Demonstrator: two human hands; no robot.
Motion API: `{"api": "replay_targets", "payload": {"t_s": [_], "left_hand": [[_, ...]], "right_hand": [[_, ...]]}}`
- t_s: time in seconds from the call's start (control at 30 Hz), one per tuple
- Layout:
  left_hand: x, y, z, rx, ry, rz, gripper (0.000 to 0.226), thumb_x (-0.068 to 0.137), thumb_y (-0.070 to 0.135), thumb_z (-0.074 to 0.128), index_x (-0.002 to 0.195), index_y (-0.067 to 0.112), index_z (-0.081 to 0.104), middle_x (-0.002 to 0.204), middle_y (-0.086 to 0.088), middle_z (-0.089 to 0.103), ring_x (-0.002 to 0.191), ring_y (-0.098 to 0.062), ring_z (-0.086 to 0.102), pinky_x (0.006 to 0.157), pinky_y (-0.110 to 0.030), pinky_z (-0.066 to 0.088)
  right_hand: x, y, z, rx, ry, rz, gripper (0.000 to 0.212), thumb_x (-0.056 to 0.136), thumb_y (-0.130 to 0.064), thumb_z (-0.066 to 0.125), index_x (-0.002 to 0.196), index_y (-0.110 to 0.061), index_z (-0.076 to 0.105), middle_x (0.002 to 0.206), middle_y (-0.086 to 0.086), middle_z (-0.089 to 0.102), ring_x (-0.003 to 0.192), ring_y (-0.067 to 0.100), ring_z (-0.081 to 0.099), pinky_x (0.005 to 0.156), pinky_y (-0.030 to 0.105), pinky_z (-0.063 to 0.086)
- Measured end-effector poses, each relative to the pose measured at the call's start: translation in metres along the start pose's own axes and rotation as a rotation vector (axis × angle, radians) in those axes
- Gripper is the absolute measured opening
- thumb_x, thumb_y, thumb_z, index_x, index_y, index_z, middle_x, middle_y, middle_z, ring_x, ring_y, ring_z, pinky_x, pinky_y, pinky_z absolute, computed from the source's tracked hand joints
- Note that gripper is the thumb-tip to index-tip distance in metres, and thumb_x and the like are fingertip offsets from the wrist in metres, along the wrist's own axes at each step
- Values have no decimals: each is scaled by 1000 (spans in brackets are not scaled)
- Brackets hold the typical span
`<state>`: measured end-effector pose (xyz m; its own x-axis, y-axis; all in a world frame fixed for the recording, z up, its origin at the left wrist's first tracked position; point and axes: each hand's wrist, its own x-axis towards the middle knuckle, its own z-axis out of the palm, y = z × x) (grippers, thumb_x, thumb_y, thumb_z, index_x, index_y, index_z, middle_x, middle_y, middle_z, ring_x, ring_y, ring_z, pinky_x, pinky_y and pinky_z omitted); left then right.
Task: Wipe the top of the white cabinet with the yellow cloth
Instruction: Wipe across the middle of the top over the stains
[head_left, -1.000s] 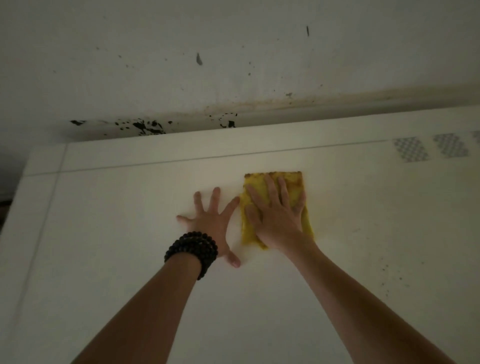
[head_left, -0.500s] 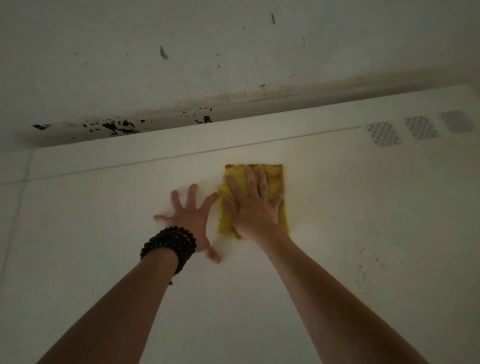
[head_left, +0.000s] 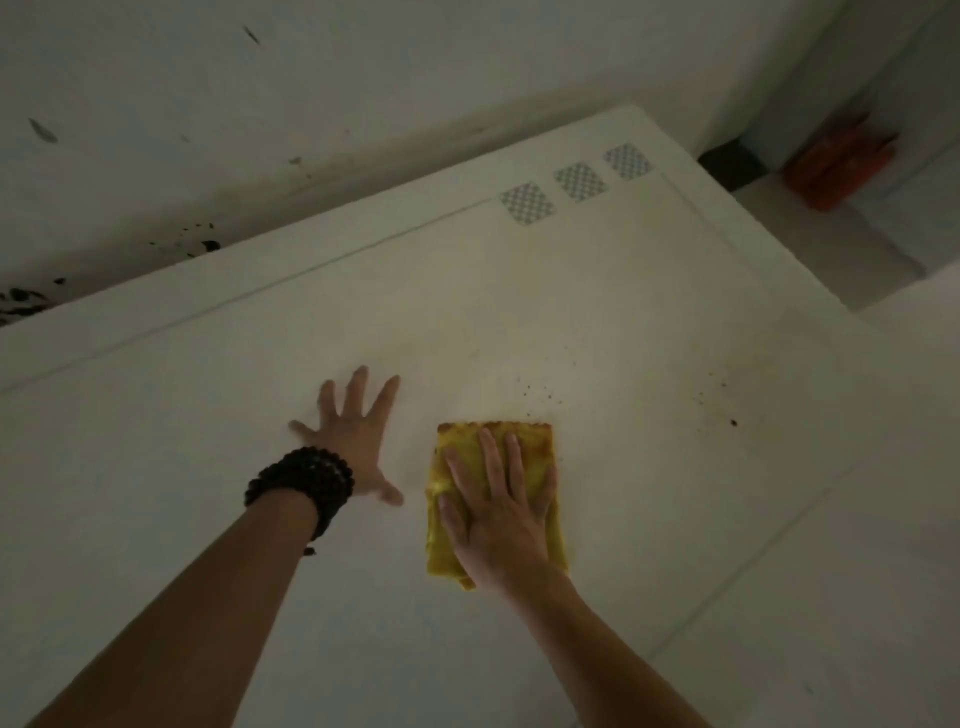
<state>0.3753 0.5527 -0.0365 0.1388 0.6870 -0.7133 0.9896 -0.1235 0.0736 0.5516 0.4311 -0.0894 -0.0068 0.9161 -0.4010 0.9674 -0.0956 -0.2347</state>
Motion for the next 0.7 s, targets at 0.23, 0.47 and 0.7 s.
{"api": "replay_targets", "payload": {"t_s": [0.23, 0.47, 0.7], "left_hand": [[5, 46, 17, 94, -16, -39, 154, 50, 66, 85, 143, 35, -35, 152, -4, -40, 141, -46, -26, 102, -79, 17], [10, 42, 22, 108, -4, -32, 154, 47, 70, 84, 143, 39, -33, 153, 0, -39, 141, -44, -26, 102, -76, 24], [11, 45, 21, 124, -1, -60, 155, 46, 69, 84, 144, 39, -32, 153, 1, -37, 141, -43, -25, 102, -75, 26]], "right_hand": [[-25, 29, 5, 61, 71, 91, 57, 100, -66, 16, 155, -53, 10, 169, -6, -20, 151, 21, -30, 111, 67, -23], [88, 46, -45, 66, 37, 57, 58, 102, -65, 17, 156, -54, -1, 168, -7, -23, 152, 24, -25, 113, 70, -16], [103, 49, -49, 82, 41, 27, 58, 103, -62, 17, 158, -51, 0, 168, -6, -24, 152, 24, -26, 112, 71, -16]]}}
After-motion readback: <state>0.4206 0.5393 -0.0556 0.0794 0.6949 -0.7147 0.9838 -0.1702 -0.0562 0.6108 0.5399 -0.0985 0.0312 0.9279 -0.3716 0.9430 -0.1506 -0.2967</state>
